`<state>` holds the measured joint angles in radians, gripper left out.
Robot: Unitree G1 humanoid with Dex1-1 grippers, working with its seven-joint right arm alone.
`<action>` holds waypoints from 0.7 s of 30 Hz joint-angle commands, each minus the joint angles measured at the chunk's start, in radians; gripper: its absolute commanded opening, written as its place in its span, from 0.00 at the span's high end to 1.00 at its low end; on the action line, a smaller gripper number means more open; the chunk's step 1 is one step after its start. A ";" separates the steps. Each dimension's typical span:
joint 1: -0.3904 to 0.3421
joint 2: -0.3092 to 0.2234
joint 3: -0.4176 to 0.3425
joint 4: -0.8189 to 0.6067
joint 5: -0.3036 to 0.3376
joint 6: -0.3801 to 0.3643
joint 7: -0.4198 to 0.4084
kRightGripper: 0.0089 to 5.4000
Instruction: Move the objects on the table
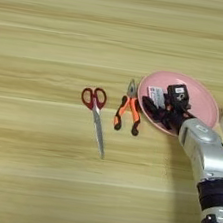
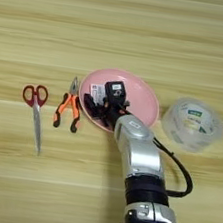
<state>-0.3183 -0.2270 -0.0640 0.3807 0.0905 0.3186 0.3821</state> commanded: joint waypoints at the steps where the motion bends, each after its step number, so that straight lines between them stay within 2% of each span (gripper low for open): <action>1: -0.049 -0.012 -0.009 -0.004 0.015 0.017 0.000 0.42; 11: -0.048 -0.012 -0.013 -0.012 0.021 0.015 -0.004 0.61; 21: -0.027 -0.006 -0.012 -0.129 0.015 0.015 -0.038 0.61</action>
<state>-0.2931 -0.2188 -0.0733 0.3274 0.1048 0.3446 0.3564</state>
